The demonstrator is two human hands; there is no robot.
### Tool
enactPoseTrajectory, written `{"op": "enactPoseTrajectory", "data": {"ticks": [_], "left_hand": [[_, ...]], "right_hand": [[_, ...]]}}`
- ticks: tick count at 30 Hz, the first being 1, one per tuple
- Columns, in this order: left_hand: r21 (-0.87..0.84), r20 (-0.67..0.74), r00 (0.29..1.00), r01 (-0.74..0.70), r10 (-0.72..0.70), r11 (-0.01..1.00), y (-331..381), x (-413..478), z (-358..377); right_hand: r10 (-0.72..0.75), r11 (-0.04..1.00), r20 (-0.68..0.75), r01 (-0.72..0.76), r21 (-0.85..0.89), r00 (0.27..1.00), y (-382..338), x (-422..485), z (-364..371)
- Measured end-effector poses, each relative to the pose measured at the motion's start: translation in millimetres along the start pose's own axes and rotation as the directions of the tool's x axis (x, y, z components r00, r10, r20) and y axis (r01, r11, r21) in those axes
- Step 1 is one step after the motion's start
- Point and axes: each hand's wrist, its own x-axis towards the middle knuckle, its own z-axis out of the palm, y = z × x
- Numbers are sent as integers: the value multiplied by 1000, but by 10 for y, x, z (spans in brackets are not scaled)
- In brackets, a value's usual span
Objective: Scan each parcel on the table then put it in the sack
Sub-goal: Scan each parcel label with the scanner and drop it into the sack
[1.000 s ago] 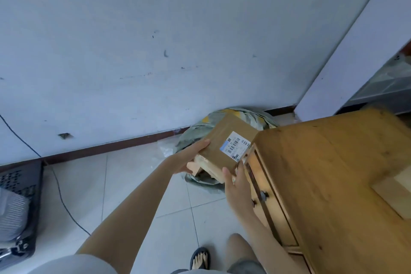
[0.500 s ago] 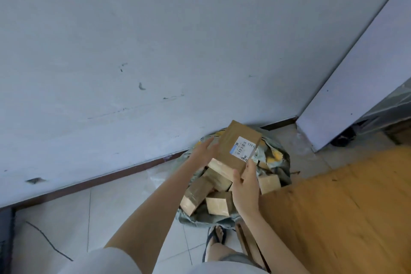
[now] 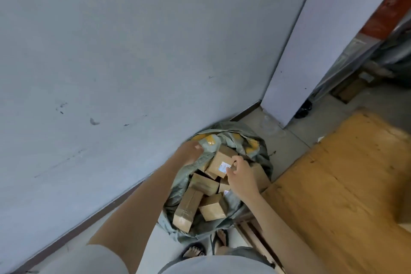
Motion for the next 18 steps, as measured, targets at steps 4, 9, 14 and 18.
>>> {"op": "enactPoseTrajectory", "data": {"ticks": [4,9,14,18], "left_hand": [[243,65,974,-228,219,943,316,115,29],[366,221,860,-511,460,778,1054,88,313],[378,384,672,-740,633,556,1839,-410,927],[408,544,558,-828,627,384,2338,-924,1524]], "right_hand": [[64,993,-116,-74,-86,991,14,-132,-348],[216,967,-293,-245,-64,931,220,-600,-900],[380,900,-421,-434,-36,824,660,-1274,-1432],[485,843,-480,-536,35,731,1109,-1810,-1803]]}}
